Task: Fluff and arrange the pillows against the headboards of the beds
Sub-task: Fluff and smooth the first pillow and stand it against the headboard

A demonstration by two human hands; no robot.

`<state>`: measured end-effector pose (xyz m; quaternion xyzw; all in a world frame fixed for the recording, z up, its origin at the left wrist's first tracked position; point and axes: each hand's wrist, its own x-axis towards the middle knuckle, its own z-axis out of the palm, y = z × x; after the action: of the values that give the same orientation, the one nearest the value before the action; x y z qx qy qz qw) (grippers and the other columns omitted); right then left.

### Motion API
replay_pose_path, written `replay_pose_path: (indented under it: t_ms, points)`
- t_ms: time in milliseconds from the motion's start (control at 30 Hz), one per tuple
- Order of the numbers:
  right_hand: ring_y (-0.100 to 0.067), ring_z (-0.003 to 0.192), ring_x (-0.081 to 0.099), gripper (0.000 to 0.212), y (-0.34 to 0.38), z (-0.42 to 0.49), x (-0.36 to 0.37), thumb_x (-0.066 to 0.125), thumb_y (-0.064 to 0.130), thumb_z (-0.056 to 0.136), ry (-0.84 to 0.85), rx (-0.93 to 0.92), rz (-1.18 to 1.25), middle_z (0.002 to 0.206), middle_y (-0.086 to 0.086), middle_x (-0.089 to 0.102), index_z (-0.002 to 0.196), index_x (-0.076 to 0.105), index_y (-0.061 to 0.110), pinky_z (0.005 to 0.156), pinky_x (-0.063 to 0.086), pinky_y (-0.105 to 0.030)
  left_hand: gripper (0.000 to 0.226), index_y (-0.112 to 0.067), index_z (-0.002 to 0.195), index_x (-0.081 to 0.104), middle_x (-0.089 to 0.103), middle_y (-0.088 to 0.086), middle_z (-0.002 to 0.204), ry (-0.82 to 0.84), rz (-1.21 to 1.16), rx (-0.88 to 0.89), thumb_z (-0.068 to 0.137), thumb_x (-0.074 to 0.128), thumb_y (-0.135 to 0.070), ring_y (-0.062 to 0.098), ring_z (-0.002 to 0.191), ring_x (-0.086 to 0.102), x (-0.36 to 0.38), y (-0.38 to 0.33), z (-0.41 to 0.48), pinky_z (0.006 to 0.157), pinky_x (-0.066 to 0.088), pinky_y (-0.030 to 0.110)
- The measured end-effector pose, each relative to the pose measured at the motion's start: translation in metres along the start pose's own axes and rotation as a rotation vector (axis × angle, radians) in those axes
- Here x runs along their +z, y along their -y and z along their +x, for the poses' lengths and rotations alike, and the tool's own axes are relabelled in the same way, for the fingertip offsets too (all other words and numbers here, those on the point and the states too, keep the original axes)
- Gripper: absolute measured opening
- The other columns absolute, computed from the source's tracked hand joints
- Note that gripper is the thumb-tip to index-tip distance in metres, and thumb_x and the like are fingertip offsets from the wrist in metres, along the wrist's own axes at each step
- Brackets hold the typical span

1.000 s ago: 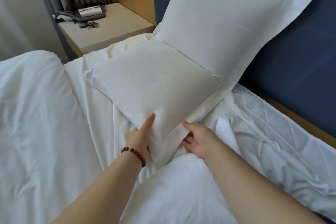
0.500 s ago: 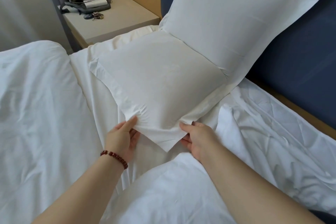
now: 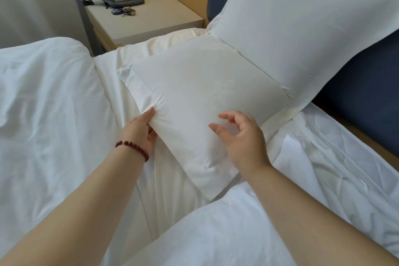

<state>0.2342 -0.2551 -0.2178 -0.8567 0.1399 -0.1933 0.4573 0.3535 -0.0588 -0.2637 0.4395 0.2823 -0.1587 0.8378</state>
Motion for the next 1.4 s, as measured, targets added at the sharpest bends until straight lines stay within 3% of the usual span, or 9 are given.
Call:
replay_pose_path:
  t_ms: [200,300,400,567,733,833,933,1200,1400]
  points:
    - [-0.021,0.123,0.046,0.052,-0.023,0.028,-0.012,0.076,0.04,0.08,-0.119,0.108,-0.176,0.127,0.004,0.045,0.126,0.058,0.023,0.108,0.037,-0.037,0.017,-0.01,0.101,0.069,0.076,0.006,0.101,-0.002,0.022,0.117,0.088,0.071,-0.02,0.017,0.086,0.074,-0.011,0.012,-0.009,0.068,0.057,0.026]
    - [-0.02,0.13,0.043,0.074,-0.043,0.047,-0.028,0.076,0.046,0.078,-0.193,0.315,-0.051,0.145,-0.002,0.035,0.141,0.043,0.026,0.106,0.038,-0.033,0.037,-0.013,0.119,0.062,0.072,0.006,0.113,0.065,0.199,0.279,0.087,0.071,-0.028,0.017,0.099,0.071,0.006,0.017,-0.024,0.075,0.057,0.028]
    - [-0.024,0.137,0.039,0.1,-0.056,0.067,-0.038,0.077,0.054,0.074,-0.234,0.517,0.128,0.157,-0.003,0.028,0.153,0.021,0.027,0.11,0.036,-0.037,0.083,-0.016,0.152,0.027,0.027,0.008,0.158,-0.003,0.704,0.606,0.085,0.07,-0.042,0.02,0.144,0.03,0.031,0.024,-0.028,0.117,0.027,0.038]
    - [-0.026,0.138,0.039,0.115,-0.073,0.104,-0.053,0.077,0.062,0.069,-0.374,0.678,0.348,0.157,-0.004,0.032,0.155,0.011,0.024,0.112,0.031,-0.039,0.094,-0.02,0.156,0.001,-0.011,0.005,0.164,0.039,1.484,0.998,0.087,0.043,-0.069,0.023,0.148,-0.018,0.096,0.012,-0.006,0.118,-0.013,0.038]
    - [-0.024,0.141,0.034,0.116,-0.089,0.142,-0.077,0.077,0.059,0.071,-0.38,0.602,0.366,0.16,0.0,0.025,0.156,0.004,0.027,0.113,0.028,-0.038,0.117,-0.022,0.154,0.013,0.011,0.005,0.163,0.138,1.885,0.908,0.064,0.018,-0.095,0.028,0.149,0.007,0.166,-0.03,0.041,0.121,0.008,0.046]
    - [-0.025,0.131,0.047,0.105,-0.099,0.16,-0.084,0.08,0.055,0.07,-0.422,0.556,0.362,0.15,-0.008,0.041,0.15,0.026,0.013,0.111,0.037,-0.04,0.123,-0.02,0.152,0.023,0.026,0.006,0.158,0.147,2.021,0.852,0.058,0.017,-0.099,0.031,0.144,0.024,0.203,-0.051,0.063,0.116,0.023,0.049]
    - [-0.033,0.131,0.043,0.098,-0.107,0.173,-0.083,0.078,0.064,0.064,-0.501,0.555,0.185,0.147,-0.013,0.039,0.137,0.045,0.007,0.109,0.039,-0.046,0.129,-0.019,0.15,0.029,0.035,0.007,0.154,0.16,2.043,0.741,0.051,0.02,-0.103,0.033,0.138,0.035,0.226,-0.07,0.085,0.109,0.031,0.049]
    - [-0.019,0.1,0.061,0.101,-0.128,0.164,-0.059,0.083,0.059,0.06,-0.486,0.581,0.509,0.13,0.003,0.058,0.142,0.029,0.034,0.096,0.049,-0.037,0.142,-0.017,0.133,0.05,0.059,0.005,0.117,0.083,1.968,0.472,0.028,0.024,-0.11,0.027,0.098,0.055,0.237,-0.082,0.115,0.079,0.037,0.039]
    - [-0.02,0.108,0.06,0.091,-0.119,0.152,-0.047,0.071,0.07,0.066,-0.492,0.626,0.663,0.132,0.008,0.057,0.143,0.031,0.043,0.1,0.048,-0.043,0.143,-0.026,0.148,0.031,0.042,0.003,0.15,0.106,1.918,0.427,0.032,0.026,-0.109,0.032,0.131,0.043,0.229,-0.082,0.114,0.101,0.033,0.048]
